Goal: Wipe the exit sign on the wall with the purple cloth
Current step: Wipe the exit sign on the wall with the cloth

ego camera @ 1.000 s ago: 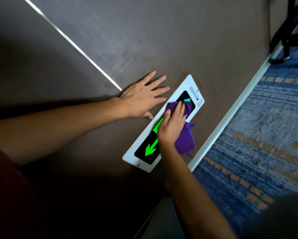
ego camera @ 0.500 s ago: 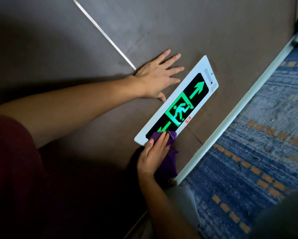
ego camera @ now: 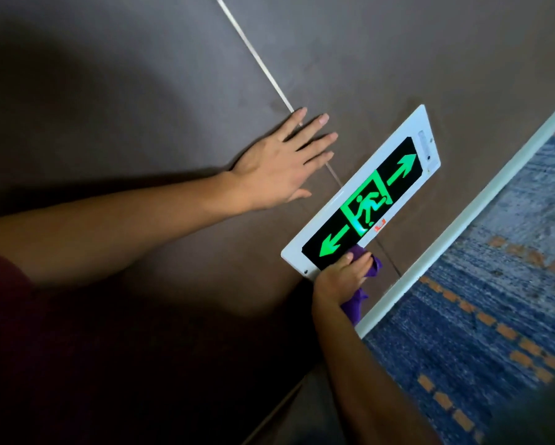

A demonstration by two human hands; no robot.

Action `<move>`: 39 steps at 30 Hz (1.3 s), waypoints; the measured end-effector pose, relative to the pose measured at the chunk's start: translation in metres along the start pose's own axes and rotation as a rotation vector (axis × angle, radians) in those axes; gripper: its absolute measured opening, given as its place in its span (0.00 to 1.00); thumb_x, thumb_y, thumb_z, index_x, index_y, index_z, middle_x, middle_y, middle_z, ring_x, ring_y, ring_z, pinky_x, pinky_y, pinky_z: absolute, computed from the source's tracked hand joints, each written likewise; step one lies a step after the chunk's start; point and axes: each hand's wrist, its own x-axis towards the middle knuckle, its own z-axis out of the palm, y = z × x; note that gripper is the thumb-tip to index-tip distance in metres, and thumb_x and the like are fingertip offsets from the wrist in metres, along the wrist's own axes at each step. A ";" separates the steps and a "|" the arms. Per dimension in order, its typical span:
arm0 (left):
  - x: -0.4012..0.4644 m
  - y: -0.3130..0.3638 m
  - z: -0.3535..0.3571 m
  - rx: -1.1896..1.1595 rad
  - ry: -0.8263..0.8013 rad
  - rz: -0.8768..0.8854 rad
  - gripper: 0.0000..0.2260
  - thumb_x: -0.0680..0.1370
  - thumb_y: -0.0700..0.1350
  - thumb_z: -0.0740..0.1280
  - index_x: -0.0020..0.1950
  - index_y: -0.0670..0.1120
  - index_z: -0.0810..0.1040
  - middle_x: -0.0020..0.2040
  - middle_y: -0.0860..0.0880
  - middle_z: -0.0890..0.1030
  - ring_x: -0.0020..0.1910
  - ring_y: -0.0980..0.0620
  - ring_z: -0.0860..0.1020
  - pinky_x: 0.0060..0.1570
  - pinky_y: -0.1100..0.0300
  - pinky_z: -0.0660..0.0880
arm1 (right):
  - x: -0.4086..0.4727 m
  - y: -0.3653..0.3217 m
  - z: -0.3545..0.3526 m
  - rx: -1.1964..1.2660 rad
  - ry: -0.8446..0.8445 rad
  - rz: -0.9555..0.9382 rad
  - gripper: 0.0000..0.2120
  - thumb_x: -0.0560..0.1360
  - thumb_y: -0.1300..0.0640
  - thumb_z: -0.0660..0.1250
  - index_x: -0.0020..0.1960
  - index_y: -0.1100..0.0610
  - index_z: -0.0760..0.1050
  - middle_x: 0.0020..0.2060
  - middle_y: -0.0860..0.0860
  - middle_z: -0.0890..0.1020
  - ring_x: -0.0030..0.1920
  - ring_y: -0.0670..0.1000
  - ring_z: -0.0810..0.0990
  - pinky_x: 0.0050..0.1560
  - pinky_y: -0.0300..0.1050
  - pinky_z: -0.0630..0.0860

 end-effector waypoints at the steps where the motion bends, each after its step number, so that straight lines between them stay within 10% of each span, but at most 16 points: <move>1: 0.001 0.001 -0.001 -0.010 0.015 -0.001 0.36 0.82 0.66 0.50 0.84 0.46 0.54 0.84 0.42 0.52 0.83 0.36 0.47 0.79 0.36 0.49 | 0.000 -0.001 -0.002 0.008 0.020 -0.041 0.23 0.85 0.57 0.55 0.79 0.61 0.60 0.79 0.56 0.63 0.78 0.60 0.61 0.77 0.50 0.57; 9: 0.001 -0.001 -0.002 -0.113 0.070 -0.023 0.31 0.83 0.63 0.55 0.81 0.47 0.62 0.83 0.43 0.57 0.83 0.38 0.51 0.79 0.36 0.49 | -0.018 -0.062 -0.007 0.285 0.079 -0.254 0.20 0.85 0.55 0.57 0.75 0.46 0.69 0.69 0.47 0.77 0.60 0.33 0.70 0.58 0.20 0.61; 13: 0.001 0.002 -0.007 -0.284 0.070 -0.012 0.26 0.83 0.60 0.57 0.77 0.47 0.69 0.80 0.42 0.64 0.82 0.39 0.55 0.80 0.37 0.48 | -0.039 -0.067 -0.025 0.380 0.124 -0.162 0.20 0.85 0.58 0.57 0.76 0.54 0.68 0.71 0.47 0.74 0.68 0.39 0.71 0.66 0.28 0.64; 17: 0.001 -0.005 -0.004 -0.422 0.234 0.002 0.25 0.81 0.62 0.60 0.69 0.47 0.78 0.73 0.42 0.75 0.78 0.38 0.65 0.79 0.36 0.54 | -0.087 -0.076 -0.060 0.286 0.171 -0.225 0.20 0.85 0.60 0.57 0.76 0.59 0.66 0.65 0.37 0.71 0.59 0.20 0.66 0.59 0.19 0.59; 23: -0.013 -0.023 -0.038 -1.249 0.280 -0.193 0.15 0.83 0.50 0.63 0.57 0.44 0.86 0.61 0.46 0.84 0.69 0.44 0.76 0.77 0.52 0.61 | -0.124 -0.158 -0.119 0.155 0.174 -0.243 0.23 0.84 0.57 0.59 0.78 0.55 0.63 0.63 0.41 0.76 0.61 0.27 0.73 0.65 0.29 0.67; 26: -0.034 -0.037 -0.090 -1.728 0.367 -0.393 0.14 0.82 0.50 0.66 0.44 0.43 0.85 0.43 0.45 0.85 0.46 0.51 0.82 0.52 0.59 0.75 | -0.138 -0.222 -0.155 0.115 0.170 -0.244 0.25 0.83 0.57 0.62 0.79 0.54 0.62 0.68 0.47 0.76 0.65 0.35 0.75 0.72 0.44 0.69; 33: -0.056 -0.103 -0.248 -2.544 -0.244 -0.268 0.35 0.72 0.75 0.57 0.54 0.45 0.84 0.46 0.46 0.87 0.50 0.45 0.85 0.56 0.40 0.80 | -0.215 -0.361 -0.228 -0.178 0.211 -0.358 0.33 0.77 0.53 0.69 0.79 0.49 0.60 0.68 0.41 0.74 0.63 0.36 0.76 0.62 0.28 0.69; 39: -0.051 -0.180 -0.340 -2.610 -0.341 -0.147 0.15 0.81 0.47 0.70 0.55 0.34 0.79 0.52 0.34 0.84 0.54 0.34 0.83 0.57 0.35 0.78 | -0.268 -0.467 -0.293 -0.436 0.241 -0.370 0.33 0.77 0.59 0.70 0.79 0.52 0.63 0.69 0.50 0.77 0.64 0.41 0.76 0.59 0.22 0.66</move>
